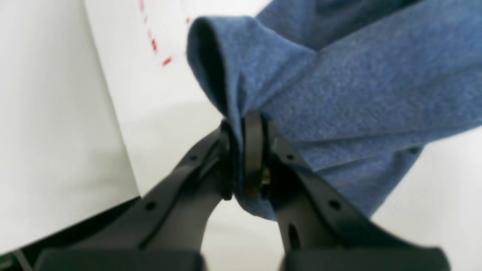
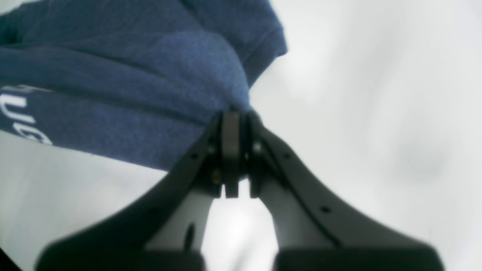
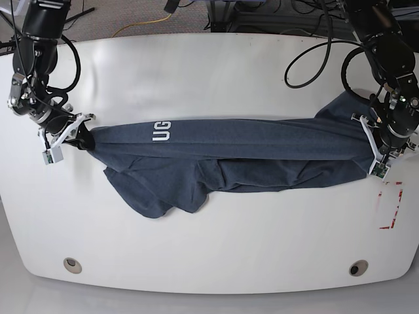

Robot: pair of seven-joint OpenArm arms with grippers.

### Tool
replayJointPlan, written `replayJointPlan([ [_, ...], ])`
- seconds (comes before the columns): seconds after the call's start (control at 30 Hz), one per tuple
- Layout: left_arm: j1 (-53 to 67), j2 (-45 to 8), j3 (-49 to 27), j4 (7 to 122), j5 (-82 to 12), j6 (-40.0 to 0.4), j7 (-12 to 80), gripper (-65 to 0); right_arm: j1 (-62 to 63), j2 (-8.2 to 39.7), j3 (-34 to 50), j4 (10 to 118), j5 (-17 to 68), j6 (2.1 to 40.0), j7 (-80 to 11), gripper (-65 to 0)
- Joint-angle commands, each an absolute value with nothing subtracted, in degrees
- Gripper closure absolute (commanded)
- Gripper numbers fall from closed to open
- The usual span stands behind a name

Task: Fold the T-shirt properly
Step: 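Lift the shirt with both grippers and pull it toward the robot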

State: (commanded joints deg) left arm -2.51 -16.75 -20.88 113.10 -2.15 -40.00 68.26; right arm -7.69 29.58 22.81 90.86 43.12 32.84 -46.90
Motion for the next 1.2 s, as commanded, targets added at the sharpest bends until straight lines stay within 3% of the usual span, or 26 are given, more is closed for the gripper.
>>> replayJointPlan([
  [0.2,-2.51,-16.75,-18.95,111.52,-2.15,-40.00,68.26,0.0,-9.10,26.07,21.05,94.46,43.21,32.92,-49.27,0.0],
  [0.37,-2.86,-17.19,-19.56,110.55,-2.15,-40.00,68.00,0.0,-7.16,22.29,18.95,94.73,43.21,36.62,-50.68,0.0],
  [0.57,-5.05,-16.22,-27.21,110.55,-2.33,-40.00,65.71,0.0,-2.51,20.35,20.44,94.73,43.12,36.79,-54.73,0.0],
  [1.2,-23.87,-8.13,-21.49,110.81,-2.24,-40.00,65.89,0.0,23.52,31.69,20.88,86.99,42.86,36.79,-58.42,0.0],
])
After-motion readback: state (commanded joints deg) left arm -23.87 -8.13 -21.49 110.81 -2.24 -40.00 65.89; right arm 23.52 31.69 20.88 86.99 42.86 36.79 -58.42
